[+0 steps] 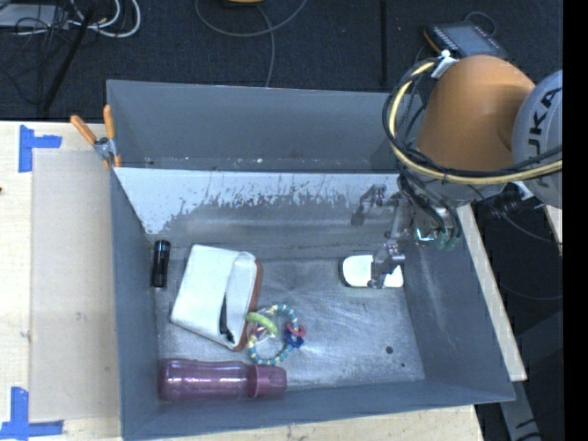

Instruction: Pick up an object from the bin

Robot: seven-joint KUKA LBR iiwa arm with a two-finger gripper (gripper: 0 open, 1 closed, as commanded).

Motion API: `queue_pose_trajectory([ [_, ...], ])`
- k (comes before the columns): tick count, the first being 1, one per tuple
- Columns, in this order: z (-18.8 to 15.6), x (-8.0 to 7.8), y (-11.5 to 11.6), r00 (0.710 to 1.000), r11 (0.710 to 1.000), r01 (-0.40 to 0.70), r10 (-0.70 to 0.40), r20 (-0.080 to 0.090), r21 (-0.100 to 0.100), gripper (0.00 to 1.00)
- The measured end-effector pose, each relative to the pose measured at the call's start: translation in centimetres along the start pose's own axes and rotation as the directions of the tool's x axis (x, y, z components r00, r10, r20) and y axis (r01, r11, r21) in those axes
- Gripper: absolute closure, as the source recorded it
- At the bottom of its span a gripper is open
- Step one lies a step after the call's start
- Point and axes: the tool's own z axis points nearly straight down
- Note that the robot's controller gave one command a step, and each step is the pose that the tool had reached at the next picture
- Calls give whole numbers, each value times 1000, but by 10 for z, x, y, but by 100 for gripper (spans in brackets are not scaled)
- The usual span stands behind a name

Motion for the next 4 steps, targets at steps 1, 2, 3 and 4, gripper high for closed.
queue_pose_trajectory([
  [1, -4, -1, 0, 1000, 1000, 1, -1, 8, 0, 0],
  [2, 42, -2, 19, 998, 998, -66, 66, 13, -1, 0],
  [3, 75, 6, -14, 995, 995, -104, 104, 6, -4, 0],
  [4, 95, 8, -76, 993, 993, -115, 115, 7, 0, 0],
])
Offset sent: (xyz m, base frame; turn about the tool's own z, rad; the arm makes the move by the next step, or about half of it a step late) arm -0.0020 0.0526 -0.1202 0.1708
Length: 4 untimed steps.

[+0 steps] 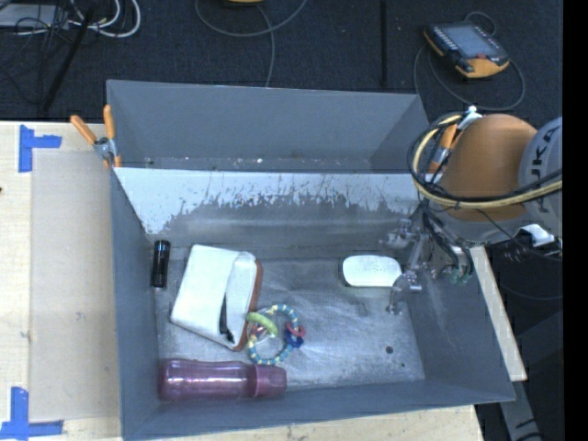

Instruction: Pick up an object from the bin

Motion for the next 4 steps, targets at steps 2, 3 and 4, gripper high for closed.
queue_pose_trajectory([
  [2, 55, -13, 6, 994, 994, -111, 111, 3, -3, 0],
  [3, 50, -3, 9, 991, 991, -133, 133, 1, -2, 100],
  [4, 48, -9, 11, 991, 991, -135, 135, 1, -2, 100],
])
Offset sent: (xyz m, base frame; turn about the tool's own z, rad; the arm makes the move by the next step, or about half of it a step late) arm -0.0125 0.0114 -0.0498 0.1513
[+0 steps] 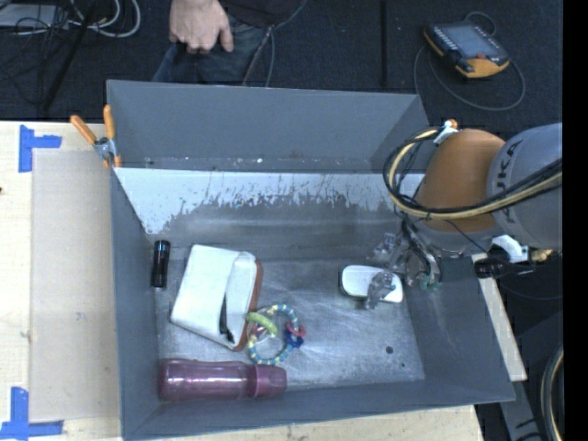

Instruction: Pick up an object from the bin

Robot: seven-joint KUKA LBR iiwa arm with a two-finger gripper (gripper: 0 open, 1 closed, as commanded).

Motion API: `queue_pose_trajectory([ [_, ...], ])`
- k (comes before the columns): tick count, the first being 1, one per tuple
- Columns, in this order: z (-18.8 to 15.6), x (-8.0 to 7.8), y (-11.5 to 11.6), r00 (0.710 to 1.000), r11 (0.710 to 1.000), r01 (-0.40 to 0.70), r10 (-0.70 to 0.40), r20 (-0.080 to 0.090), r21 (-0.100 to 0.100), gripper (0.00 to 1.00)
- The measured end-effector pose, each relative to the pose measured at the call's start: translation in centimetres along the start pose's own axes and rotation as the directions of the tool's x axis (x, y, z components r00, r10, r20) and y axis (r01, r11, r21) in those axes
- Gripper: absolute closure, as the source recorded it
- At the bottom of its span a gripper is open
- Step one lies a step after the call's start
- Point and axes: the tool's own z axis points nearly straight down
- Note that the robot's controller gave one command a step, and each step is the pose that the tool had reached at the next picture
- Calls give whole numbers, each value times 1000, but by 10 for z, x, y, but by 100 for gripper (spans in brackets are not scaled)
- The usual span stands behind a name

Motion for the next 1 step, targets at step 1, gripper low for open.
queue_pose_trajectory([
  [1, -157, 36, 7, 1000, 1000, -5, 5, 2, 0, 100],
])
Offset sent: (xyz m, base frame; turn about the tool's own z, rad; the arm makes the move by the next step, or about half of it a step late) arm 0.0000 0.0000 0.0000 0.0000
